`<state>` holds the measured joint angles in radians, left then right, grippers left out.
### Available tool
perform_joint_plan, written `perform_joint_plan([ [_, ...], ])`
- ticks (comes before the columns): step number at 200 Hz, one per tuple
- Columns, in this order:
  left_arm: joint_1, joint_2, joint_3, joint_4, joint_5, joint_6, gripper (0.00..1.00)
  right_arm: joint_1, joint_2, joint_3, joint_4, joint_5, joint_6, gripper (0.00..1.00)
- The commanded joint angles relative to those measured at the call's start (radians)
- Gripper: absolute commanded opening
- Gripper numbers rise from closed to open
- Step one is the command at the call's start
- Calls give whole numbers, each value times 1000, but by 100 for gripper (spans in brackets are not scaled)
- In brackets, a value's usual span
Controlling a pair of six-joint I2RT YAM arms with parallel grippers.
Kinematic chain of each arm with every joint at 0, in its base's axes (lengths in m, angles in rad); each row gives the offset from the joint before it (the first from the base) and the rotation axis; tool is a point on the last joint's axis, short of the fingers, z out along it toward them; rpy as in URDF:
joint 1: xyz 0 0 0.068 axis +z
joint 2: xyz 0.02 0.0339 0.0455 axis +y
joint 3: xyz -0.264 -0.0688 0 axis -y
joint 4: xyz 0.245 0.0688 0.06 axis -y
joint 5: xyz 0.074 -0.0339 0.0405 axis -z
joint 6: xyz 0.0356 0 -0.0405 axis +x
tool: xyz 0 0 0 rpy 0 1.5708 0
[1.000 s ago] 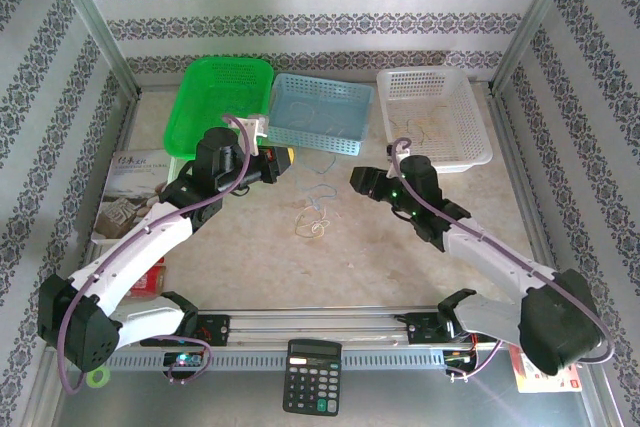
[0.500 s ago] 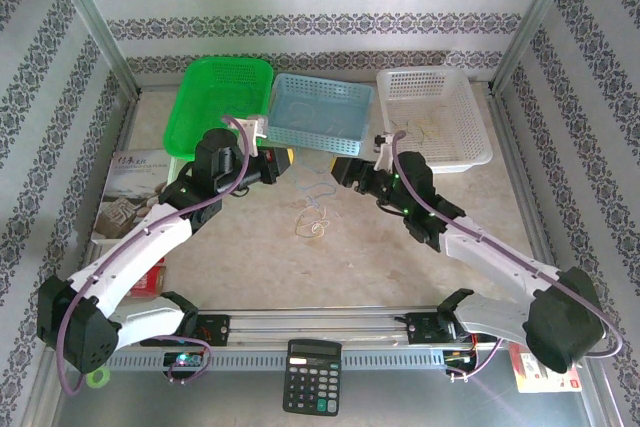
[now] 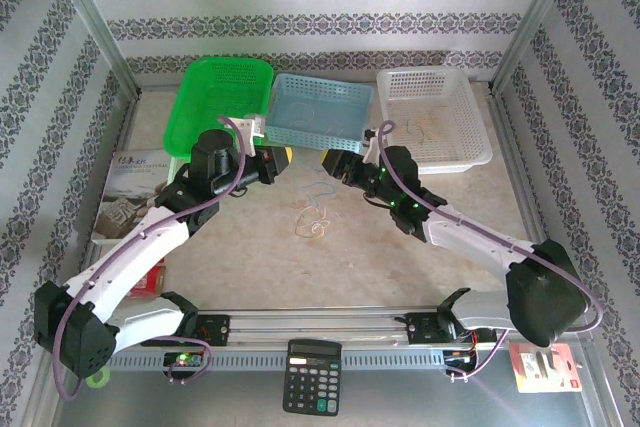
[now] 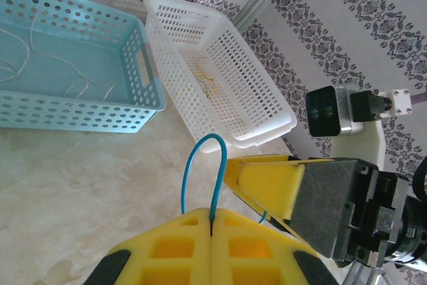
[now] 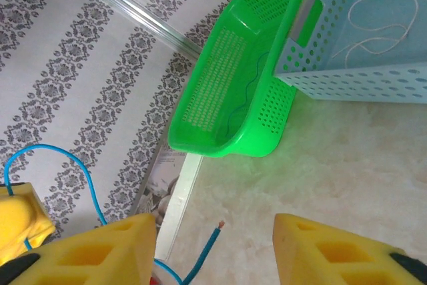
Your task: Untangle the cables
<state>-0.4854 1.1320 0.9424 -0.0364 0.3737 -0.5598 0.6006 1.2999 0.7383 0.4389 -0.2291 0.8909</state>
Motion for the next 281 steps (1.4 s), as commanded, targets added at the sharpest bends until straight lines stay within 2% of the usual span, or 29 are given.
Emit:
perform_joint_plan([
  [1,-13,-20,-19,42,5,-12,0,14,17,41,92,-26,33,34],
  [27,-14,-20,-26,47,3,-12,0,5,31,60,123,-58,52,0],
  [65,-13,-18,-55,57,-1,-2,0,-46,22,122,113,-109,50,0],
  [110,-14,-2,-119,93,17,27,0,-123,29,301,44,-186,19,0],
  [185,-13,47,-160,144,136,62,1,-121,110,616,-5,-287,1,0],
  [214,-13,27,-155,151,150,67,17,-109,124,670,-48,-308,-29,0],
  [269,-12,-88,-87,50,115,176,68,-103,122,661,-124,-331,-117,0],
  [281,-12,-116,-69,20,118,216,75,-104,118,656,-139,-334,-135,0],
])
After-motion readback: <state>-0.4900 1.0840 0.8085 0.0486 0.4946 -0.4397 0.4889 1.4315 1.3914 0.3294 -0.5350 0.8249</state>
